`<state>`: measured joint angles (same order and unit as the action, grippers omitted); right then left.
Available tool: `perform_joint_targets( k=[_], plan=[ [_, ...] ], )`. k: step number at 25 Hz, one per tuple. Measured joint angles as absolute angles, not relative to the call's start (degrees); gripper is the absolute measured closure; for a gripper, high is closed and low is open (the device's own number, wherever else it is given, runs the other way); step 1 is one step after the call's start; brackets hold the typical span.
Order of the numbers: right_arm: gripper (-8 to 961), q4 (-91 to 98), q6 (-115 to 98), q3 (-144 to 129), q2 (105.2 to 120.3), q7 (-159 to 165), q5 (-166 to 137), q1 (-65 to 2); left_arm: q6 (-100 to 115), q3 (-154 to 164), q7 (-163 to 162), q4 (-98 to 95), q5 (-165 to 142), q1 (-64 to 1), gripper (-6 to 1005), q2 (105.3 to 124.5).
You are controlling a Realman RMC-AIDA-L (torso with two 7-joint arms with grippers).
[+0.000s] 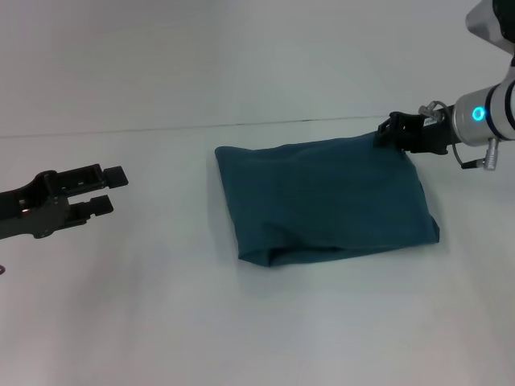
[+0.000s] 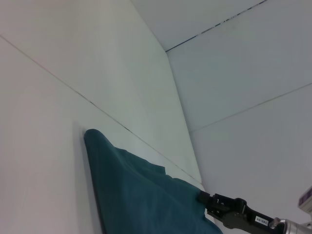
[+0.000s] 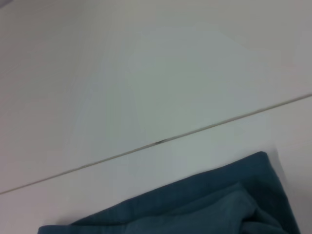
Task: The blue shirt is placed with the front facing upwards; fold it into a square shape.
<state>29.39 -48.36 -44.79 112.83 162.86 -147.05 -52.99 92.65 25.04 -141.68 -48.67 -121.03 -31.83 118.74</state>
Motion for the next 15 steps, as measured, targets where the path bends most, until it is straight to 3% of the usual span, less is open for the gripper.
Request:
perform_joint_targets(
  k=[4,12,15],
  plan=[
    [641,28.9,-48.0,-44.7,112.81,162.7,-147.0,-53.3,92.6,25.0,-141.5,-48.1,-121.0,-31.9,263,118.74],
    [833,29.4,-48.7,-44.5,112.83,162.6,-146.9,-53.3,92.5,25.0,-141.2,-47.4,-121.0,-32.0,263,118.74],
    [860,29.9,-49.1,-44.5,112.77,162.7,-146.7,-53.2,92.5,25.0,-141.2,-47.4,-121.0,-32.1,263,118.72]
  ],
)
